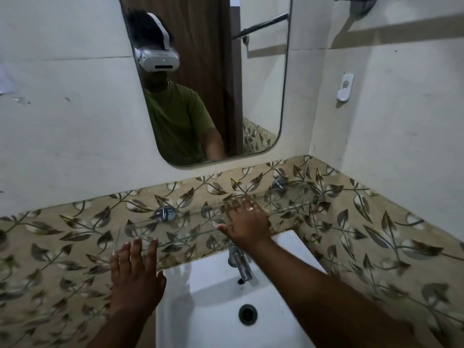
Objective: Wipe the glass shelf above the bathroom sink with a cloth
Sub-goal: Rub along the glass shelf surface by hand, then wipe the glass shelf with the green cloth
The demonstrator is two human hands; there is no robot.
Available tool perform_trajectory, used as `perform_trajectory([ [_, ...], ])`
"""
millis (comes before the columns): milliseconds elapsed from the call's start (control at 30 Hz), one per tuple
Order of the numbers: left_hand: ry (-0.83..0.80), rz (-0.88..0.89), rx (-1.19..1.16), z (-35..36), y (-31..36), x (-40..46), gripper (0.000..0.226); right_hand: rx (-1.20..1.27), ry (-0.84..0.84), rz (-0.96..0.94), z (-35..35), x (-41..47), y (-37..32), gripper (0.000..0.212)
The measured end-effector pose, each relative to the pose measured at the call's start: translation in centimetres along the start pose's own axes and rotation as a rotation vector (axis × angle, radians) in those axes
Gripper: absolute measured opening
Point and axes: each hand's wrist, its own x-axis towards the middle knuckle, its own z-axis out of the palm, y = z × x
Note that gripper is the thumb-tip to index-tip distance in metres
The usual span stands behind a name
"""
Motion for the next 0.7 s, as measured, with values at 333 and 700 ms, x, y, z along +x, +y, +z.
perform_trajectory([
  [333, -0.024, 0.017, 0.01, -0.5, -0.5, -0.1, 0.09, 0.508, 0.358, -0.185, 0.9, -4.6, -0.3, 0.064],
  [700, -0.05, 0.008, 0.004, -0.8, -0.3, -0.3, 0.073, 2.498, -0.275, 1.331, 8.0, -11.4, -10.8, 0.08],
])
